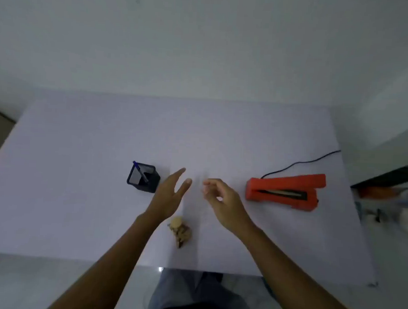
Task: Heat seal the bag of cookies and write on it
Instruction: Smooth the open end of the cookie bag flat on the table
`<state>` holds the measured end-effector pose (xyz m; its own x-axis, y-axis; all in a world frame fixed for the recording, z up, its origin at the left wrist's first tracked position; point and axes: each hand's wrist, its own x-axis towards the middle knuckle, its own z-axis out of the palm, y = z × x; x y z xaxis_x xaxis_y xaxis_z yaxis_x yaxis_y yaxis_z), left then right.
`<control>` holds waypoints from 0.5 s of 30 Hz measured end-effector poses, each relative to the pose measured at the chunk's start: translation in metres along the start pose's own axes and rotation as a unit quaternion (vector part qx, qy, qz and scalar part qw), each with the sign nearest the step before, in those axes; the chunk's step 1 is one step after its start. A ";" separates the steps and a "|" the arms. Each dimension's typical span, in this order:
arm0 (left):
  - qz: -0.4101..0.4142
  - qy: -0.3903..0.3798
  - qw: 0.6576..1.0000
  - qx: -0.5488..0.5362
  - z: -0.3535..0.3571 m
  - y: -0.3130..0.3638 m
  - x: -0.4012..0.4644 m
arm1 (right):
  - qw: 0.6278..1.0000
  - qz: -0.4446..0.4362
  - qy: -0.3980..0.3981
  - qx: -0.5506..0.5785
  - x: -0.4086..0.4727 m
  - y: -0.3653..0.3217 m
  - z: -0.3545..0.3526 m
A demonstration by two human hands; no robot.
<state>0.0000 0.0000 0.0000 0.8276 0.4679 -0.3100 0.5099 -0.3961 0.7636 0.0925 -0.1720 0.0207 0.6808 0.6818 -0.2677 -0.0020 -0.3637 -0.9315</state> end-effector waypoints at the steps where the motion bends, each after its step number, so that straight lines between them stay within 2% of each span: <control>1: -0.030 -0.013 0.999 -0.009 0.010 -0.011 -0.005 | 0.999 0.041 -0.003 0.028 -0.006 0.021 0.010; 5: -0.119 -0.082 0.989 0.032 0.046 -0.048 -0.026 | 0.972 0.227 -0.052 0.018 -0.034 0.094 0.047; 7: -0.131 -0.096 0.985 0.058 0.057 -0.054 -0.034 | 0.947 0.309 -0.083 0.023 -0.043 0.118 0.058; 9: -0.135 -0.089 0.983 0.084 0.065 -0.059 -0.040 | 0.930 0.357 -0.081 0.032 -0.048 0.132 0.068; 11: -0.141 -0.081 0.982 0.099 0.072 -0.071 -0.045 | 0.926 0.372 -0.052 0.041 -0.050 0.142 0.076; 15: -0.178 -0.056 0.981 0.057 0.082 -0.092 -0.049 | 0.948 0.317 -0.010 0.028 -0.051 0.151 0.083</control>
<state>-0.0685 -0.0515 -0.1019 0.6090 0.5063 -0.6105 0.7894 -0.3120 0.5287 -0.0039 -0.2091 -0.1268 0.5159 0.3487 -0.7825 -0.4466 -0.6700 -0.5930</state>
